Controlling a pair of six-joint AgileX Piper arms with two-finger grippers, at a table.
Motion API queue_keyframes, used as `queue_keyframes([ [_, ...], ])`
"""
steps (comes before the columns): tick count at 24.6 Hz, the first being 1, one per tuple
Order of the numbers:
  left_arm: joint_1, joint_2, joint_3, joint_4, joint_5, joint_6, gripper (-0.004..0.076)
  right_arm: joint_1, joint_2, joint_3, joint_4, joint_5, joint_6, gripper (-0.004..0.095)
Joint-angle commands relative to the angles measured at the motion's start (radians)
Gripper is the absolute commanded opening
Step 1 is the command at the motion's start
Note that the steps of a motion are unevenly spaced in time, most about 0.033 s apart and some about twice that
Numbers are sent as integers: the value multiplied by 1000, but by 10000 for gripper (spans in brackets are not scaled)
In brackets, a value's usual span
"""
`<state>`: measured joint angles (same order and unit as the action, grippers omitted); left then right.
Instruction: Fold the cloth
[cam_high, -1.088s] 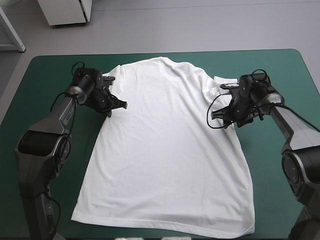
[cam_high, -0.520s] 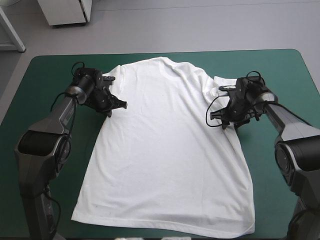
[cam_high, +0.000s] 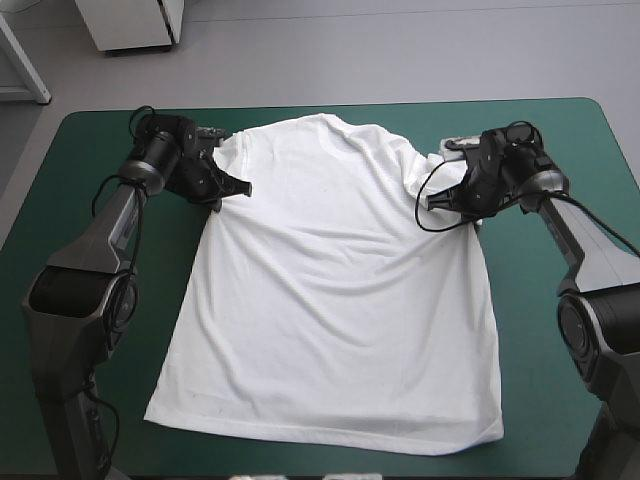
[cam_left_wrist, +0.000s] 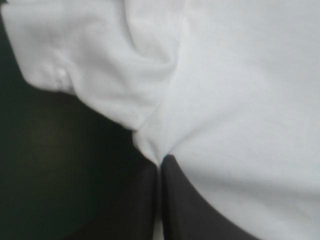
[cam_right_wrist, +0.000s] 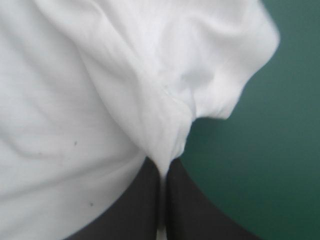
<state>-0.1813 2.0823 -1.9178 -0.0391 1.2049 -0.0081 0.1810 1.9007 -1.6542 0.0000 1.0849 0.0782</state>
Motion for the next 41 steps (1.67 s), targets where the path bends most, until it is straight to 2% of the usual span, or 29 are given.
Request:
queue_keyframes([
  [1, 2, -114, -97, -28, 20, 8, -9, -5, -82, -134, -55, 37, 1, -15],
  [10, 2, -221, -264, -63, 56, 23, -9, -5, -114, -440, -63, 119, 1, -15],
  [17, 2, -338, -522, -63, 24, 28, -9, -5, -197, -775, -63, 130, -30, -15],
  [21, 2, -345, -583, -60, -5, 30, -9, -5, -222, -800, -73, 130, -37, -15],
  [23, 2, -333, -583, -51, -28, 30, -9, -5, -209, -800, -75, 102, -37, -15],
  [26, 2, -286, -583, -25, -177, 30, -9, -5, -149, -800, -132, -55, -37, -15],
  [31, 2, -223, -583, 17, -349, 25, -9, -5, -81, -800, -195, -231, -30, -15],
  [35, 2, -192, -583, 39, -453, 27, -9, -5, -49, -800, -208, -306, -26, -15],
  [41, 2, -181, -583, 55, -489, 27, -9, -5, -44, -800, -208, -321, -26, -15],
])
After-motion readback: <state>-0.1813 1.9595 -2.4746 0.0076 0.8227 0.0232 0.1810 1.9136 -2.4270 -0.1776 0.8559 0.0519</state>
